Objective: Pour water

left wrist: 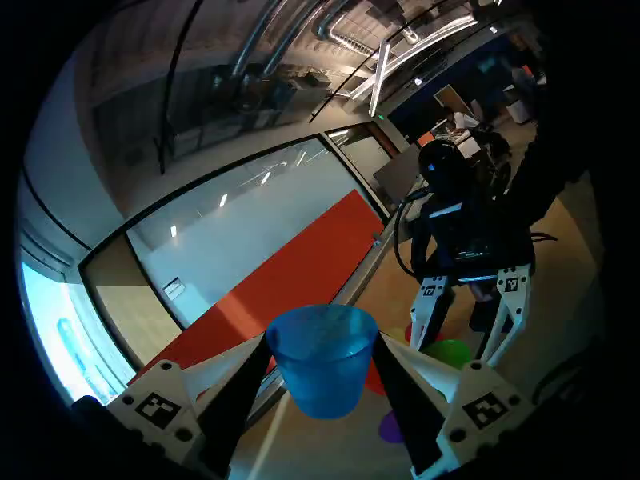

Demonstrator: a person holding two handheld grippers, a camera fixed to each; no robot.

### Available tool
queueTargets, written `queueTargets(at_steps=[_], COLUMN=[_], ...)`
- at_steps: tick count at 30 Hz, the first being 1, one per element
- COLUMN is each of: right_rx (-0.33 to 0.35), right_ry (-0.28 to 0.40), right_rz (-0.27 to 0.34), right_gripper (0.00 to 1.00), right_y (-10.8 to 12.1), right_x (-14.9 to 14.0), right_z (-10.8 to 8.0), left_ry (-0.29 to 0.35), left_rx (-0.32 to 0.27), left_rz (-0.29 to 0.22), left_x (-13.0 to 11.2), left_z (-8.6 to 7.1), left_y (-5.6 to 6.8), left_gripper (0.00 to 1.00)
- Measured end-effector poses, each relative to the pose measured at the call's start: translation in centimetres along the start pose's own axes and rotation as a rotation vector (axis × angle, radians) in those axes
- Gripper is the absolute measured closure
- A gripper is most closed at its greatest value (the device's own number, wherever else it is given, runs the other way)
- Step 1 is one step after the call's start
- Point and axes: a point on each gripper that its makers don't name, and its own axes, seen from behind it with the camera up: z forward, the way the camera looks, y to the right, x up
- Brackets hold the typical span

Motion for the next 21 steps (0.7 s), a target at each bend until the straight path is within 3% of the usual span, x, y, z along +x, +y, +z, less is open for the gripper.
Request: queueTargets(at_steps=[21], right_rx=[0.009], right_ry=[0.001], right_rz=[0.000], right_gripper=[0.10], right_y=[0.04], right_x=[0.06], right_z=[0.30], left_ry=[0.012], left_rx=[-0.015], left_rz=[0.002], left_x=[0.03], left_z=[-0.08], left_y=[0.26], left_gripper=[0.14])
